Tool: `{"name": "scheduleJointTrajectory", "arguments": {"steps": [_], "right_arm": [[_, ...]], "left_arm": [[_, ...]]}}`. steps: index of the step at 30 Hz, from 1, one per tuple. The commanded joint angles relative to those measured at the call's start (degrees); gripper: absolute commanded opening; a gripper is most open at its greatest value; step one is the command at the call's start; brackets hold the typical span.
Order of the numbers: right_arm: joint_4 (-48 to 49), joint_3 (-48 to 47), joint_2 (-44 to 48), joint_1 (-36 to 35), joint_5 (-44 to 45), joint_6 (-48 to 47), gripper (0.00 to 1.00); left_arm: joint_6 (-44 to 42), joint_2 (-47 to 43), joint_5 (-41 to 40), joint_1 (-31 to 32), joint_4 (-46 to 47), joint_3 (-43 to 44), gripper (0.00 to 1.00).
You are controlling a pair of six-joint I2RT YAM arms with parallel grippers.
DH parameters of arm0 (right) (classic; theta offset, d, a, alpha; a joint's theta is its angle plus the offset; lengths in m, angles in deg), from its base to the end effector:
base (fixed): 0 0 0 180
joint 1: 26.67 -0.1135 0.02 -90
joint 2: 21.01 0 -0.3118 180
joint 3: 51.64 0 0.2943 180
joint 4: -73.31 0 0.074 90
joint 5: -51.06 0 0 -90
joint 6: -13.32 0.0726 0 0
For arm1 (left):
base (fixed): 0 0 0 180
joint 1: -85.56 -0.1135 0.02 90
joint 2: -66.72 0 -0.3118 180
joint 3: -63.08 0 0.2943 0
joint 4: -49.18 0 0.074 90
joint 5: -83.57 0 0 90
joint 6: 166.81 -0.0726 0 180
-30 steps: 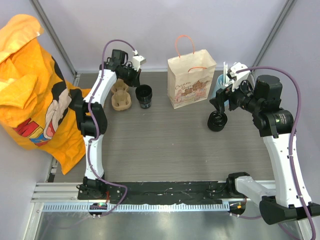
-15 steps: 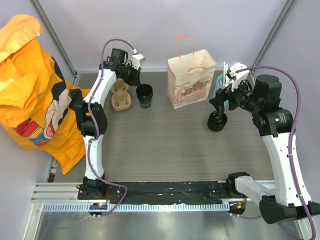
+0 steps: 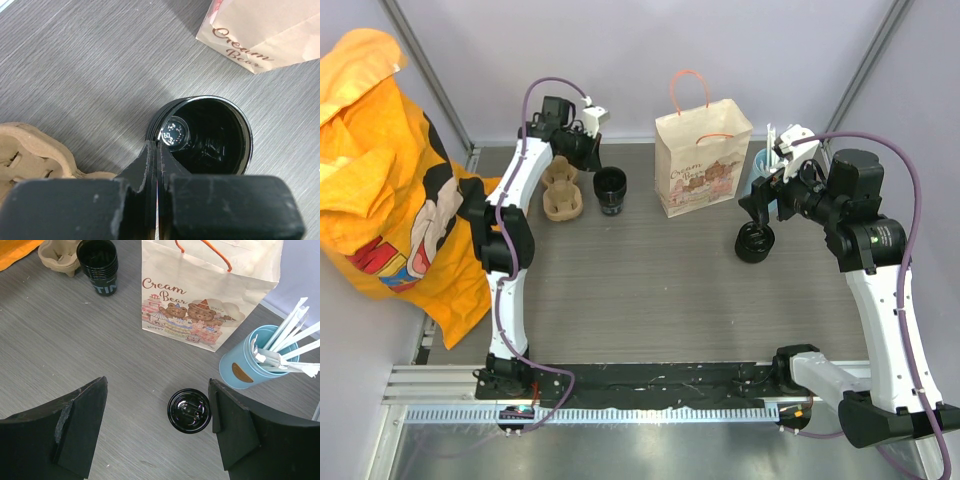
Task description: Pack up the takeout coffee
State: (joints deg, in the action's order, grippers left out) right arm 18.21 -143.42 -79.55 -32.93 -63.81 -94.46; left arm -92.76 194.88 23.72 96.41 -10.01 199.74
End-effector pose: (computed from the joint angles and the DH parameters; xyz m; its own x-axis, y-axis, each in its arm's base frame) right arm 0.2285 0.0558 0.4887 -0.2038 -0.3011 -0.9316 -0.5767 0.8059 -0.1343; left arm 0.5729 -0.1469 0.2963 -0.6000 0.3570 -0.7159 0.6658 0.7189 -0.1996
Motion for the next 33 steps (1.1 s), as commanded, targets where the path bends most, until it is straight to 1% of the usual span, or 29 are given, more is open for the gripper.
{"name": "scheduleJointTrajectory", "arguments": {"steps": [1, 10, 20, 33], "right_arm": [[1.93, -1.56, 0.01, 0.20, -1.07, 0.64, 0.86], [1.93, -1.56, 0.01, 0.11, -1.33, 0.64, 0.86], [1.67, -2.35, -0.61, 0.11, -1.85, 0.73, 0.86], [1.41, -3.05, -1.40, 0.20, -2.73, 0.64, 0.87]], "left_arm": [[2.06, -2.56, 2.45, -0.30, 1.45, 3.50, 0.00], [4.17, -1.77, 2.98, -1.18, 1.63, 5.52, 0.00], [7.50, -2.12, 5.88, -3.64, 2.33, 7.81, 0.00], [9.96, -7.13, 7.55, -4.87, 3.82, 10.27, 0.00]]}}
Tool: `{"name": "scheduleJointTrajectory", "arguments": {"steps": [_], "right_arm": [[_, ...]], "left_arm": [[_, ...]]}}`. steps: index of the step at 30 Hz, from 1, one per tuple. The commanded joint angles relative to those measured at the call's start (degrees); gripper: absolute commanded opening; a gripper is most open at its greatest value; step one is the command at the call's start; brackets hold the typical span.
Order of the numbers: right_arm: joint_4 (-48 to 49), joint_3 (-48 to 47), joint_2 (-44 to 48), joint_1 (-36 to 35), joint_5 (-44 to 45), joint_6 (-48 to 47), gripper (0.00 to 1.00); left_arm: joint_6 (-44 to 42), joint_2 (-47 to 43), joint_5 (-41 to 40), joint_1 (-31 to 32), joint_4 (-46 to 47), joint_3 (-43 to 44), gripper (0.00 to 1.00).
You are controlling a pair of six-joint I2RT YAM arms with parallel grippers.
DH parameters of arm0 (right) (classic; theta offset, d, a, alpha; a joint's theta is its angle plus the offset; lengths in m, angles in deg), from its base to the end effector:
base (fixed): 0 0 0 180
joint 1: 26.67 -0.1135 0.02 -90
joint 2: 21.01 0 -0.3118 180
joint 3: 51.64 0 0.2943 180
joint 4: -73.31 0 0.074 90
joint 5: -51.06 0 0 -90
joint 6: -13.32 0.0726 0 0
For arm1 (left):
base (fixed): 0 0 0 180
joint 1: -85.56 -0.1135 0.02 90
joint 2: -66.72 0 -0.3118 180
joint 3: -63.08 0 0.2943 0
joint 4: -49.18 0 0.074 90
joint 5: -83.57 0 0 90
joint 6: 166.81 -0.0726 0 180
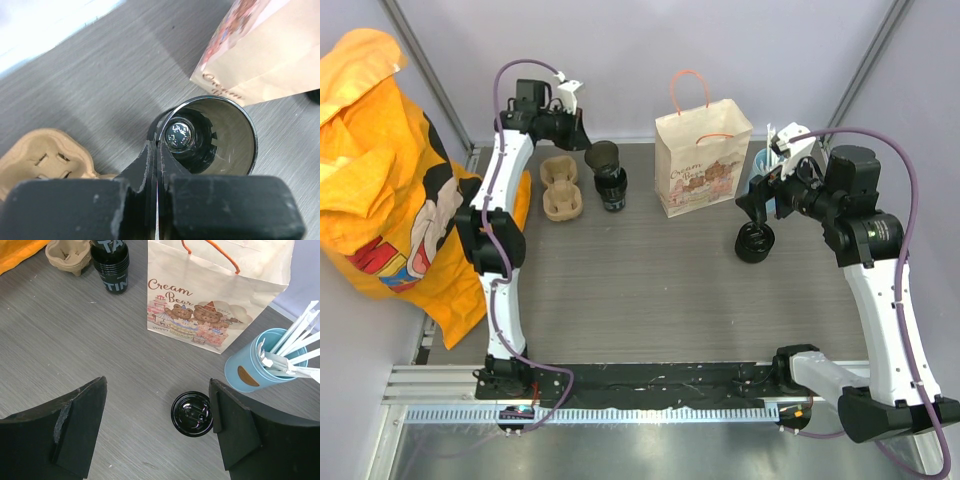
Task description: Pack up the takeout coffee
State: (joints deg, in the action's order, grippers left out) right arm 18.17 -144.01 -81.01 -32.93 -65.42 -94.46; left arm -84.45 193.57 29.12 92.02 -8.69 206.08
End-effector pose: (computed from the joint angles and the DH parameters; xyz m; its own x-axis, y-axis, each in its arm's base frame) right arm 0.2359 0.0584 0.4873 -0.2117 -0.2982 -0.9307 -0.5996 0.7917 -0.1172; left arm 0.5805 -0.1082 0.3563 -0.5859 0.1752 -0.7912 0.6060 0.7429 -0.2843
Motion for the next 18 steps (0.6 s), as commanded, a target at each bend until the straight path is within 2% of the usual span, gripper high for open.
{"name": "scheduleJointTrajectory", "arguments": {"steps": [1, 12, 16, 18], "right_arm": [[1.45, -2.46, 0.15, 0.11, -0.94, 0.64, 0.87], [1.45, -2.72, 0.16, 0.20, 0.37, 0.82, 0.87], [2.24, -2.90, -0.55, 0.20, 3.01, 1.69, 0.87], [2.24, -3.07, -0.55, 0.20, 3.80, 1.61, 0.87]], "left_arm": [[1.84, -6.00, 2.59, -0.40, 2.51, 4.11, 0.00], [4.83, -10.65, 7.33, -0.31, 1.20, 4.11, 0.00], [3.25, -16.09, 9.62, 0.22, -1.43, -1.85, 0.00], [0.88, -20.56, 9.89, 1.27, -2.14, -7.65, 0.00]]}}
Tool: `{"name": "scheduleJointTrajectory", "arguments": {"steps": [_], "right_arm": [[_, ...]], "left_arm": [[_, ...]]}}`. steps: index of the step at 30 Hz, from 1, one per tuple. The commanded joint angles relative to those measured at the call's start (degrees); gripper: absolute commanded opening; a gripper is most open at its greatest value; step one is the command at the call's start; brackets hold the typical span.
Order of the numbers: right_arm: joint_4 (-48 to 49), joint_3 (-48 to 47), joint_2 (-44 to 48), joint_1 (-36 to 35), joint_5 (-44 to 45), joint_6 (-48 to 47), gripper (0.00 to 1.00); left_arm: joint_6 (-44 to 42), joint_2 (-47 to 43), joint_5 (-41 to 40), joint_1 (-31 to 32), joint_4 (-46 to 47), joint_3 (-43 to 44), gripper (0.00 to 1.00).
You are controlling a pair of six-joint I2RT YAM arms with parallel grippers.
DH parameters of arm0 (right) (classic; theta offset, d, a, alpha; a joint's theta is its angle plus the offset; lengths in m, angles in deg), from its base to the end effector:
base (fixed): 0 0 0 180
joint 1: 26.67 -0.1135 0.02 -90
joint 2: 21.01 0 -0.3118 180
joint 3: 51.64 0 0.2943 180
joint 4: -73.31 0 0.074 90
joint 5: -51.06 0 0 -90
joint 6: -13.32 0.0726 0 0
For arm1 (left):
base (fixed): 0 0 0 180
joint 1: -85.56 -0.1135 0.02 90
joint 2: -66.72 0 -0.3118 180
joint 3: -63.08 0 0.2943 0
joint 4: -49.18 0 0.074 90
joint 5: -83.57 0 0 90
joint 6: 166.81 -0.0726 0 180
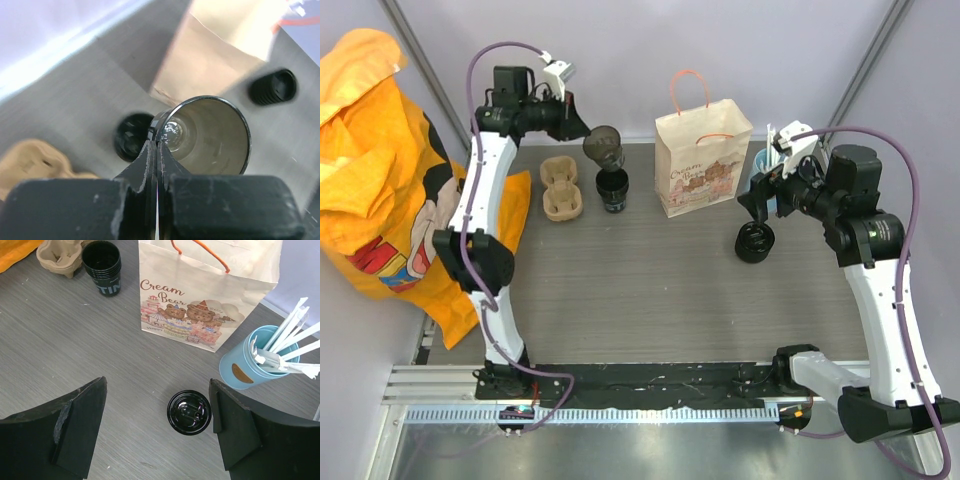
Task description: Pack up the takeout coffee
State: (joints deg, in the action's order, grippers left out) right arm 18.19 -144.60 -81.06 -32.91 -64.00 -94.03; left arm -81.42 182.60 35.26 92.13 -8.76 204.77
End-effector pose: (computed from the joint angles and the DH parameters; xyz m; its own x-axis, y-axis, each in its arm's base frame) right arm 0.2360 0.0567 0.4907 -0.2131 -0.2950 -0.9314 -0.5781 0.8066 -0.1233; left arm 0.5206 -0.1086 0.4540 -0.4748 0.1151 -0.8725 0.6854 0.6703 -0.2845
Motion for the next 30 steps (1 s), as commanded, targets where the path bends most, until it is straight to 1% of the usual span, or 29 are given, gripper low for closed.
{"name": "scheduleJointTrajectory", "arguments": {"steps": [1, 2, 4, 5, 6, 7, 8, 10, 11, 13, 16, 20, 22, 25, 30], "right_arm": [[2.22, -2.48, -0.68, 0.26, 2.56, 1.17, 0.87], [2.22, -2.57, -0.77, 0.18, 2.91, 1.26, 0.87], [2.22, -2.75, -0.94, 0.18, 3.35, 1.08, 0.87], [2.31, -2.75, -0.94, 0.18, 3.87, 1.00, 0.87], [2.22, -2.75, -0.94, 0.26, 4.23, 0.82, 0.88], [2.05, -2.66, -0.94, 0.26, 4.58, 0.65, 0.88], [1.96, -2.31, -0.86, 0.26, 4.84, 0.38, 0.88], [1.69, -1.61, -0.68, 0.35, 5.98, -1.02, 0.88], [1.69, -0.56, -0.42, 0.26, 6.86, -1.63, 0.88], [1.34, 0.41, -0.50, 0.26, 9.23, -3.04, 0.88], [0.38, 2.26, -0.24, 0.53, 10.99, -4.62, 0.89], [0.55, 5.33, 1.42, 0.53, 12.23, -5.42, 0.89], [0.55, 7.00, 2.39, 0.62, 12.40, -5.68, 0.89], [0.55, 9.28, 3.19, 0.62, 12.75, -6.30, 0.89], [1.25, 11.84, 4.06, 0.70, 13.98, -6.83, 0.90]], "left_arm": [[-2.78, -11.01, 3.83, 1.69, -2.43, -8.36, 0.00], [-4.17, -12.59, 3.84, 2.74, -2.78, -12.47, 0.00], [-5.06, -16.79, 3.84, 4.76, -3.31, -16.27, 0.00], [-5.85, -18.04, 3.57, 5.64, -3.48, -19.94, 0.00], [-6.38, -19.18, 3.31, 6.52, -3.75, -21.54, 0.00], [-6.91, -21.46, 2.70, 8.35, -3.75, -23.39, 0.00], [-7.09, -22.44, 2.17, 9.33, -3.58, -26.89, 0.00], [-7.62, -25.24, 1.38, 12.22, -2.27, -30.50, 0.00], [-7.62, -26.13, 1.03, 13.11, -1.56, -34.00, 0.00], [-7.70, -27.71, 0.85, 15.83, 0.11, -37.28, 0.00], [-8.14, -28.07, 0.94, 18.91, 2.05, -43.60, 0.00], [-7.79, -27.55, -0.38, 22.43, 5.30, -48.09, 0.00], [-7.62, -27.28, -2.40, 24.36, 8.28, -50.72, 0.00], [-8.06, -25.79, -4.95, 26.39, 11.19, -53.01, 0.00], [-7.35, -21.67, -4.16, 28.06, 13.21, -54.17, 0.00]]}}
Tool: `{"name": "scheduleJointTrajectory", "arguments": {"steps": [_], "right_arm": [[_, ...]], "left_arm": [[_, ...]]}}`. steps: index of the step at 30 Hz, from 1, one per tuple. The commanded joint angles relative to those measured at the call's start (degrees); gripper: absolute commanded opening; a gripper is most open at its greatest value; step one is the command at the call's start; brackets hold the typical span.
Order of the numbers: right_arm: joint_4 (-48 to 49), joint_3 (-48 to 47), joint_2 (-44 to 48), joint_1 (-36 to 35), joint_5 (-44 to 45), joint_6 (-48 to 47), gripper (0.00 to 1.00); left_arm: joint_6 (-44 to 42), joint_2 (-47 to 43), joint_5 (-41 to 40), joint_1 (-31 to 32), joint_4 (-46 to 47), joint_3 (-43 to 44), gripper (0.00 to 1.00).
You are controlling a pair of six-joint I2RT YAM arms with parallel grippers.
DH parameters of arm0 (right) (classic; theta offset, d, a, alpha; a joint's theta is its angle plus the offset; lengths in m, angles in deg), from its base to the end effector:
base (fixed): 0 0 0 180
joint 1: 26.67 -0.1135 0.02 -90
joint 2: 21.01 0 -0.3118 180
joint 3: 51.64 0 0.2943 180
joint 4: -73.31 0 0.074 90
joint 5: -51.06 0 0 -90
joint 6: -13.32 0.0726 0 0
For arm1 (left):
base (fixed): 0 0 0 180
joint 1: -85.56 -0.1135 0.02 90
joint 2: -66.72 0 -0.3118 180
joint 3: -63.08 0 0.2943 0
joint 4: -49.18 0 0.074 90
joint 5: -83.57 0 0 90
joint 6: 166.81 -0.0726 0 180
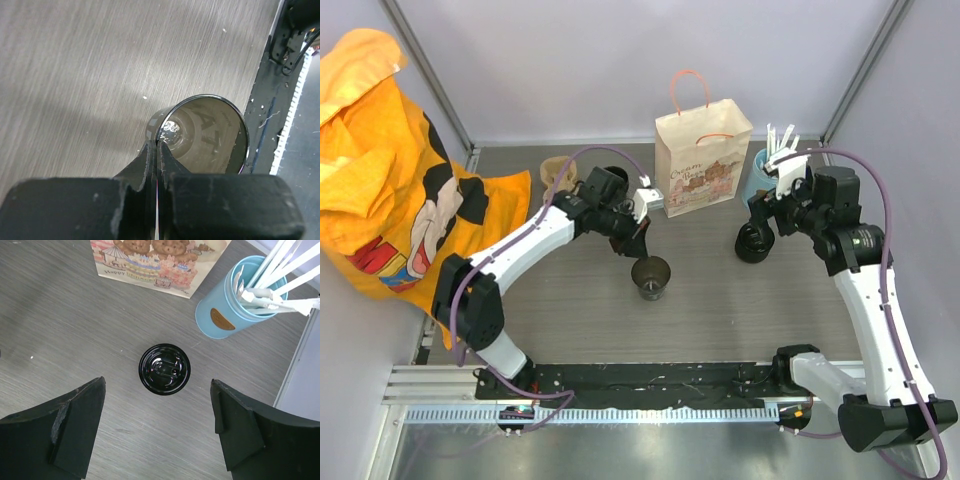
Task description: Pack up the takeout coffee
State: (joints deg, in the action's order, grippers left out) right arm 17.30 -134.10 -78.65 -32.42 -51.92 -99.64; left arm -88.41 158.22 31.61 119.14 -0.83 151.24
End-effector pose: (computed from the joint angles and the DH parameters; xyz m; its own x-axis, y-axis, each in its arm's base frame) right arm 0.2412 0.0407 0.4255 -0.3618 -0.4185 -0.8331 -0.4669 0.8548 -0.2266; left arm 0.3087 -0.2587 0.3028 -0.5055 0.5257 -0.6841 0.8613 0.3542 -0.3643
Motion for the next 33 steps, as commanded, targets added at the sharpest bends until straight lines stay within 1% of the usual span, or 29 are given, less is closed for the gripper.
{"name": "scheduleJointTrajectory", "arguments": {"steps": [1, 8, 21, 32, 33], "right_arm": [[2.24, 2.05, 1.84, 0.14, 1.81, -1.21, 0.90], [4.08, 4.60, 2.98, 0.14, 0.93, -0.07, 0.90], [4.61, 5.22, 3.59, 0.22, -0.21, 0.72, 0.90], [4.61, 5.22, 4.12, 0.13, 0.05, 0.81, 0.90], [4.52, 5.30, 4.30, 0.22, 0.14, 0.81, 0.90]], "left_arm": [[-0.27, 3.15, -0.51, 1.22, 5.63, -0.90, 0.00], [1.75, 5.35, -0.86, 2.36, 12.04, -4.07, 0.01], [3.68, 6.14, -1.13, 2.63, 16.44, -6.09, 0.08], [3.25, 6.06, -1.30, 2.63, 16.18, -6.35, 0.23], [3.25, 5.71, -1.48, 2.63, 16.00, -6.18, 0.27]]}}
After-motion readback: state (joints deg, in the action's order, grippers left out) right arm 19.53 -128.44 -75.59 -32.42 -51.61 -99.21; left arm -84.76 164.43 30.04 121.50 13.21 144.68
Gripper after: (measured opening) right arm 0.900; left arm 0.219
